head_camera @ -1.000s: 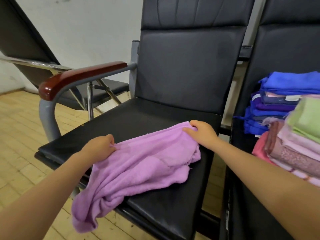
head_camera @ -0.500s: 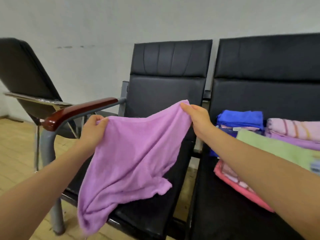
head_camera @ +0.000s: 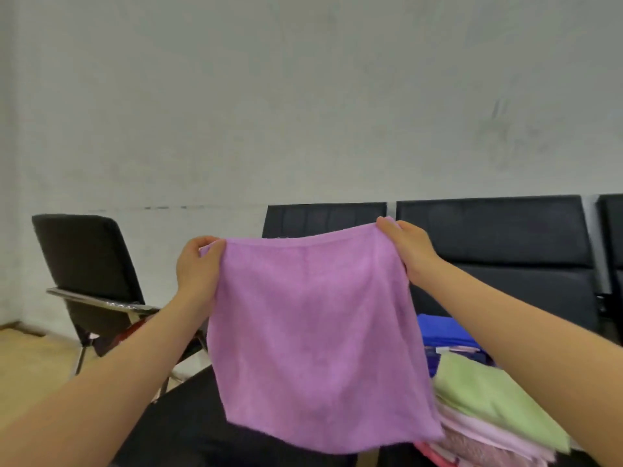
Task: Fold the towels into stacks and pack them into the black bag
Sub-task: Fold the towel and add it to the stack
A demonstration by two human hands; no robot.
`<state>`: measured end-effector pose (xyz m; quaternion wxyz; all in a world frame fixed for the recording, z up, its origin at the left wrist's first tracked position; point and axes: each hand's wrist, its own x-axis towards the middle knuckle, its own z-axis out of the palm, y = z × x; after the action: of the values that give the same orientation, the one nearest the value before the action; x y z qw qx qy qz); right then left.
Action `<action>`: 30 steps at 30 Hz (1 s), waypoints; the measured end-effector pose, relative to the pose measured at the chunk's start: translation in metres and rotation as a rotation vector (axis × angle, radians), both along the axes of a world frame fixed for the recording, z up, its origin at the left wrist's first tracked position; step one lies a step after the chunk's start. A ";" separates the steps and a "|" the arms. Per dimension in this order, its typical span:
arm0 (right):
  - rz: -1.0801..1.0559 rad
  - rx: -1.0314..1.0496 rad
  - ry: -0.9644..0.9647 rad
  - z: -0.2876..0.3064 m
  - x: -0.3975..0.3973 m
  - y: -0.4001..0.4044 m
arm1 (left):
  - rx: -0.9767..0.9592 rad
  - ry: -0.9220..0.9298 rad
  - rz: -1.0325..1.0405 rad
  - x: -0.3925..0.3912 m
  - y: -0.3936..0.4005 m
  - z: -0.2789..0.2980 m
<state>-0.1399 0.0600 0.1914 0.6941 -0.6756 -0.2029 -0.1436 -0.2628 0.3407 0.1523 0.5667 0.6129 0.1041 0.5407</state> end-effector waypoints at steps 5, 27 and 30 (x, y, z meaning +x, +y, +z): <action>0.182 0.016 0.185 0.006 0.008 0.006 | -0.320 0.041 -0.290 0.001 0.020 0.010; -0.202 -1.068 0.044 -0.308 0.176 0.212 | 0.468 1.055 0.424 0.126 0.181 -0.303; -0.154 -1.102 0.123 -0.327 0.192 0.227 | 0.505 1.095 0.468 0.141 0.190 -0.315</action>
<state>0.0520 0.2867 -0.1352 0.2364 -0.9585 -0.1570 -0.0271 -0.1216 0.5309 -0.1623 0.1374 0.8756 0.3785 0.2669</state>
